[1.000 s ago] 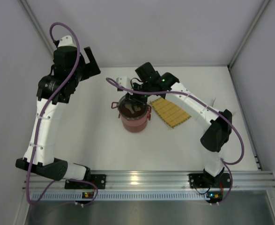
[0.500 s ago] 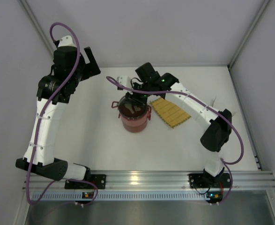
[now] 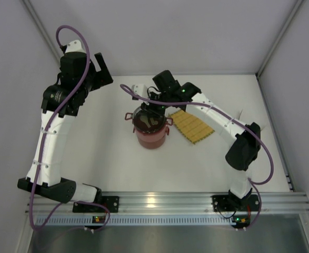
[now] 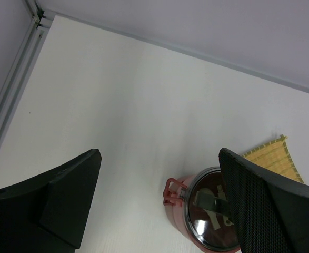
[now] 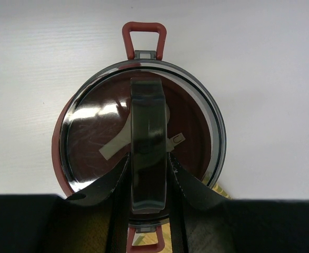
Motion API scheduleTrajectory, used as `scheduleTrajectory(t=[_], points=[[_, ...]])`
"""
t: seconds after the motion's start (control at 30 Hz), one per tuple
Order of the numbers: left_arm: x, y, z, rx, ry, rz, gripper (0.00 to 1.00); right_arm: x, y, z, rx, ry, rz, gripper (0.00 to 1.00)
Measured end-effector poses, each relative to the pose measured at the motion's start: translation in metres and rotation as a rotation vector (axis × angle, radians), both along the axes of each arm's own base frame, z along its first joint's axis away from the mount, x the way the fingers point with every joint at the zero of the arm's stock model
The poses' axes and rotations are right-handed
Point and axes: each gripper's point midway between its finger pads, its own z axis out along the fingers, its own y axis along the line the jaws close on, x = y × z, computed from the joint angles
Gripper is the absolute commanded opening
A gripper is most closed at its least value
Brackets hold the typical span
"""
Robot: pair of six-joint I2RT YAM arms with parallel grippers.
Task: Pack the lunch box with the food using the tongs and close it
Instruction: Close the box lid on the packing box.
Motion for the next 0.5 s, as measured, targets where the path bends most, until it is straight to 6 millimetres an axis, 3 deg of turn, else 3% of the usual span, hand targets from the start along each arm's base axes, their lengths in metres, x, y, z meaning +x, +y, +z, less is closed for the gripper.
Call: scheduleTrajectory(t=[0.5], points=[[0.0000, 0.0001, 0.0000, 0.000, 0.000, 0.000, 0.99, 0.0003, 0.0000, -0.0006, 0.005, -0.006, -0.001, 0.03]])
